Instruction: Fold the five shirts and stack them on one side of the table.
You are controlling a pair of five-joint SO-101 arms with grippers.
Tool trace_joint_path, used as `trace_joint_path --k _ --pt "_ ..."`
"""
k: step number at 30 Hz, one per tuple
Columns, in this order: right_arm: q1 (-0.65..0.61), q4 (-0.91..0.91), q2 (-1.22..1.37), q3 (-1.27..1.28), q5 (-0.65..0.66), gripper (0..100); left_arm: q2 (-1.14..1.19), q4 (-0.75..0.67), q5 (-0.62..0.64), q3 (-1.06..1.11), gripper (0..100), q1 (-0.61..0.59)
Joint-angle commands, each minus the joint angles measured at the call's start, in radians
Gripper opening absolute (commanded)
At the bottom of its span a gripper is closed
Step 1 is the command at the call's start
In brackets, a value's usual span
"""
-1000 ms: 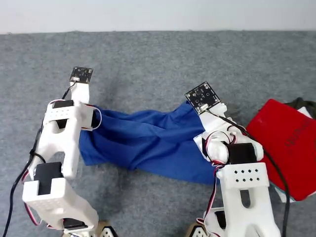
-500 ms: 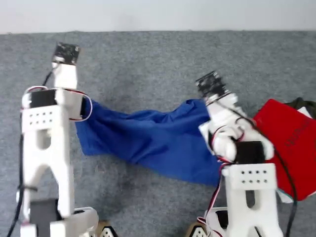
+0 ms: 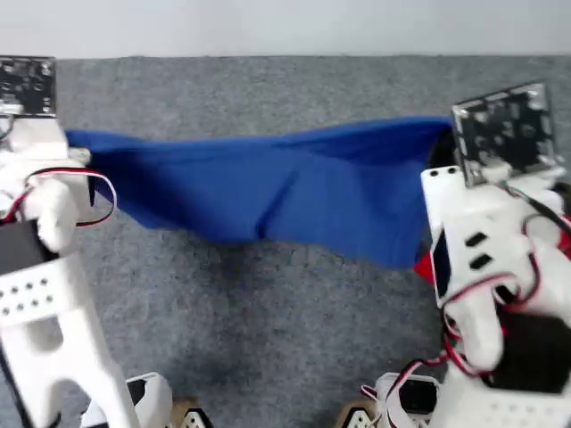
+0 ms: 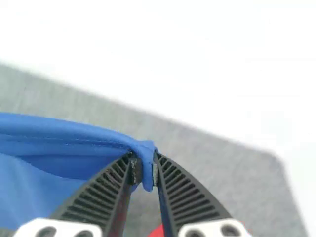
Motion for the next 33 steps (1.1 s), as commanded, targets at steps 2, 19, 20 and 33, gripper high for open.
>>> trace_joint_path --k 2,19,20,33 --pt "0.038 0.004 0.002 -0.152 -0.011 1.0 -0.068 -0.057 -0.005 -0.177 1 -0.032" --pt "0.076 0.062 -0.001 -0.525 -0.046 1.0 -0.078 -0.051 -0.006 -0.619 1 0.146" --pt "0.091 0.062 -0.002 -0.526 -0.046 1.0 -0.078 -0.038 -0.009 -0.619 1 0.146" --pt "0.11 0.059 -0.013 -0.528 -0.046 1.0 -0.078 -0.017 -0.011 -0.552 1 0.146"
